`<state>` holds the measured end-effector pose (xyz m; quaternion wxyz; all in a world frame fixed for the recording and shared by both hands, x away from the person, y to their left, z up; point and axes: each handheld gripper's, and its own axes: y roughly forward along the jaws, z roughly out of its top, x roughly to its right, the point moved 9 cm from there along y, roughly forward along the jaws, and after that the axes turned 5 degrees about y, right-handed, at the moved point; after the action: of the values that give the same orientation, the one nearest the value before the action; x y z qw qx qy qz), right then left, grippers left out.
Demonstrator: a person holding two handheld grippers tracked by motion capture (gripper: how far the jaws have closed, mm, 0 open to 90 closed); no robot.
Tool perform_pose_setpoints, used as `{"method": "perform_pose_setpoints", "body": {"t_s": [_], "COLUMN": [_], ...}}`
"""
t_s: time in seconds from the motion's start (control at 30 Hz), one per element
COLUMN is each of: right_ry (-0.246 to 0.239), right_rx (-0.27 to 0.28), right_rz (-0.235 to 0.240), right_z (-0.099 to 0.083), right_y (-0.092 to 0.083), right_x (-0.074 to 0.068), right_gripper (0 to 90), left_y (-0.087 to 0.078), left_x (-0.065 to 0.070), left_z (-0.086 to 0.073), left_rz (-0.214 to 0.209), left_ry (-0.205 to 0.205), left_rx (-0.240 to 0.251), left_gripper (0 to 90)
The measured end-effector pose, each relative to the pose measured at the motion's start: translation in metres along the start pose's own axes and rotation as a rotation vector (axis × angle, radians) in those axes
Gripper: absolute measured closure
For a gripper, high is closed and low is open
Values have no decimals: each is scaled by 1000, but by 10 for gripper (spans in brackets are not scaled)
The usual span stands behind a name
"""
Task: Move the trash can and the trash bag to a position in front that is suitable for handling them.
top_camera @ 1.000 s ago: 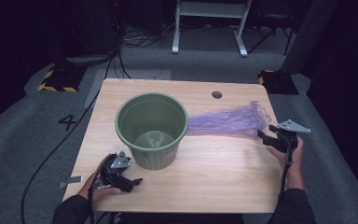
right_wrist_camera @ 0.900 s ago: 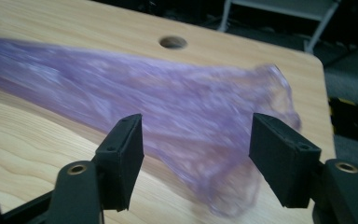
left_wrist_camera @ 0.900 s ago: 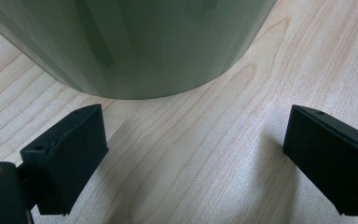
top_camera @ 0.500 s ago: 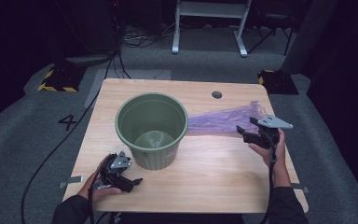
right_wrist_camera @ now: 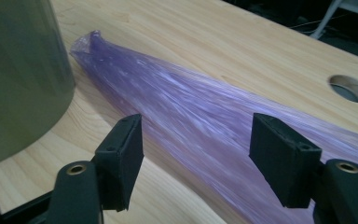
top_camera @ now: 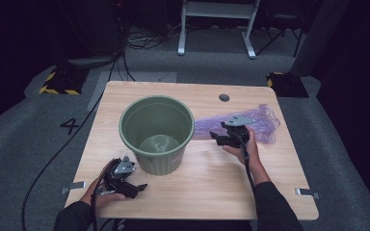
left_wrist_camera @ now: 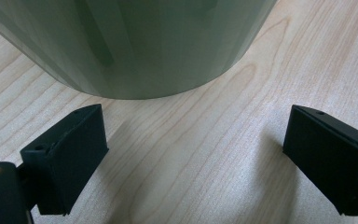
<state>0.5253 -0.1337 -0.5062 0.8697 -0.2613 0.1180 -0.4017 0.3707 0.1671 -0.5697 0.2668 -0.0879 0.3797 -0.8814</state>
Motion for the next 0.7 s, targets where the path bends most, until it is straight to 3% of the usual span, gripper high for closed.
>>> {"method": "perform_pose_setpoints", "body": {"t_s": [0.1,0.17,0.33,0.47,0.7], "right_ry": [0,-3,35,41,27], "right_rx": [-11,-32,-63,-97,-125], "right_rz": [28,17,20,11,8], "right_z": [2,-1,-11,-20,-35], "right_y": [16,26,40,42,33], "right_x": [-8,-10,-10,-4,5], "right_gripper": [352,382,586,747,857], "left_y": [0,0,0,0,0], "left_x": [0,0,0,0,0], "left_z": [0,0,0,0,0], "left_rz": [0,0,0,0,0], "left_ry": [0,0,0,0,0], "left_rx": [0,0,0,0,0], "left_gripper": [56,56,56,56,56]}}
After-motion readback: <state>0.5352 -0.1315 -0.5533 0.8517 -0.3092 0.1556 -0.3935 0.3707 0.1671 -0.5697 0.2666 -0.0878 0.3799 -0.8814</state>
